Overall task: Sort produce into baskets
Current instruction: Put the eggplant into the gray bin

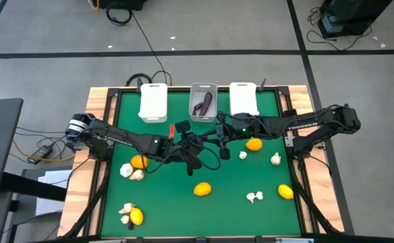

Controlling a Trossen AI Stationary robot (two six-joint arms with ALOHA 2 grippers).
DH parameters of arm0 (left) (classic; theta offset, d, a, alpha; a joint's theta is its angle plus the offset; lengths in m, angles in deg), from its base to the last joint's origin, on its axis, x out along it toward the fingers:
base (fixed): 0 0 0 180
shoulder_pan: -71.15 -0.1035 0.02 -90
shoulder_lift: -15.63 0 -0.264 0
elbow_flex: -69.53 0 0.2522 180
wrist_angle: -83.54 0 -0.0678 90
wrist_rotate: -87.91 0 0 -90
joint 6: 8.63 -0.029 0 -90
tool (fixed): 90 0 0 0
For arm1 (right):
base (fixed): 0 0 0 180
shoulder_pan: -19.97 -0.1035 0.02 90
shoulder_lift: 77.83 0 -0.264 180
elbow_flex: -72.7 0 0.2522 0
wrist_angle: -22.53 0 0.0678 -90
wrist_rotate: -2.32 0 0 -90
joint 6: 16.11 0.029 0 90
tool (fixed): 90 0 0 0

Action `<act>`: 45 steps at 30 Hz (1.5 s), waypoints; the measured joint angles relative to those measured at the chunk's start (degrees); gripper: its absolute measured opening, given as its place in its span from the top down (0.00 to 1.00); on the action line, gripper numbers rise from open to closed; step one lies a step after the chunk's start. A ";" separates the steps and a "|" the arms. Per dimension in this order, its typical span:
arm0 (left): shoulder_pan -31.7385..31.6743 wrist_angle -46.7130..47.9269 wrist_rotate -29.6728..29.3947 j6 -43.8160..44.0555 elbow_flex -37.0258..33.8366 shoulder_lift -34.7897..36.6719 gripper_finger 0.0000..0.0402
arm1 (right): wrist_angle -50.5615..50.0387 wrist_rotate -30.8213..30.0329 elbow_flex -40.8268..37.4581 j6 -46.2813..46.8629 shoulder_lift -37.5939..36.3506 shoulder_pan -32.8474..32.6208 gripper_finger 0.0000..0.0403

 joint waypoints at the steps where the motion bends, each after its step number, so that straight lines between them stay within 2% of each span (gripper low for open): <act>1: 0.00 0.04 -0.02 0.20 0.00 0.00 0.75 | -0.04 0.15 0.00 -0.05 0.00 0.00 0.78; 4: 0.00 0.13 -0.02 1.59 0.00 0.00 0.75 | -0.10 0.24 0.00 -0.43 0.00 0.00 0.93; 5: 0.00 0.19 -0.12 2.38 0.00 0.00 0.75 | -0.07 0.14 0.00 -0.41 0.00 0.09 0.95; 9: -0.04 1.89 -1.96 5.26 0.02 0.14 0.72 | 0.38 -5.05 0.00 -0.01 0.00 0.70 0.94; 13: 0.02 12.06 -1.63 12.48 -0.07 0.81 0.66 | 1.13 -15.74 -0.02 -0.43 0.00 3.93 0.95; 15: 0.19 15.22 -0.96 15.33 -1.30 0.89 0.63 | 1.81 -18.13 -0.02 -0.43 0.15 6.71 0.95; 19: -0.04 18.28 -0.37 18.80 -4.83 1.43 0.61 | 2.81 -13.60 0.02 -0.50 2.32 14.38 0.94; 23: 0.32 20.57 5.34 23.32 -7.75 1.75 0.61 | 5.24 -8.09 0.02 1.30 7.14 21.95 0.93; 28: 1.94 22.58 12.01 29.44 -8.55 2.79 0.61 | 9.57 -5.32 0.02 4.29 14.09 27.67 0.90; 31: 3.81 26.80 14.50 33.41 -7.62 3.17 0.61 | 12.32 -5.28 0.04 5.82 17.15 28.73 0.83; 34: 5.67 31.69 14.53 36.28 -5.53 3.22 0.61 | 14.52 -6.44 0.04 5.76 19.68 28.79 0.73; 40: 8.50 37.69 14.91 40.65 -3.75 3.23 0.61 | 16.97 -6.59 0.09 6.19 20.58 28.83 0.55; 42: 9.30 39.56 18.10 40.91 -3.56 3.23 0.61 | 16.17 -5.32 0.09 7.51 19.35 28.72 0.52; 45: 11.36 42.80 28.85 40.51 -3.56 3.23 0.61 | 15.86 1.64 0.04 11.84 16.81 27.65 0.50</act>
